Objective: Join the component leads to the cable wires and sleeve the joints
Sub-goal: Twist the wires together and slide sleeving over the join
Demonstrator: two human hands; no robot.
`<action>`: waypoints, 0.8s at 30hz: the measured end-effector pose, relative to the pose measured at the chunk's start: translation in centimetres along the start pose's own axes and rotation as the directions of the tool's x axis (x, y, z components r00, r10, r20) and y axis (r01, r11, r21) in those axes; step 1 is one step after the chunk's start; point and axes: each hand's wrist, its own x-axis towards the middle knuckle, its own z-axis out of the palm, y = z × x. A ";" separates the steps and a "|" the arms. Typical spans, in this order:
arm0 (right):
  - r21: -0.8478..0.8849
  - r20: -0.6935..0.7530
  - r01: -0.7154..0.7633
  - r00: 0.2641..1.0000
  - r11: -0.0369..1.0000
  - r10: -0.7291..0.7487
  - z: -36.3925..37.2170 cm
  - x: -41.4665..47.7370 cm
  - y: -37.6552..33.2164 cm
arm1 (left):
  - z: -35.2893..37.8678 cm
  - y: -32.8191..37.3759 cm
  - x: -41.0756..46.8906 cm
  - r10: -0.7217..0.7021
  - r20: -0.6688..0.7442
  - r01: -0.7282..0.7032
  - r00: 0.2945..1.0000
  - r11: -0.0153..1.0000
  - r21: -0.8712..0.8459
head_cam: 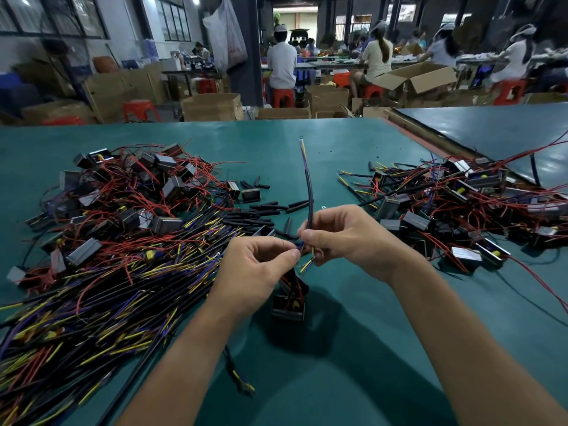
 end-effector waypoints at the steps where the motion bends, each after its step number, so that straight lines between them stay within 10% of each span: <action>1: 0.009 0.003 -0.005 1.000 1.000 0.005 -0.1 -0.1 -0.1 | 0.1 0.0 0.1 -0.002 -0.004 0.002 1.000 1.000 0.001; 24: 0.225 -0.156 0.006 0.987 0.974 0.030 -0.4 -0.2 -0.6 | -0.4 0.2 0.1 -0.042 -0.045 0.037 0.998 0.995 -0.093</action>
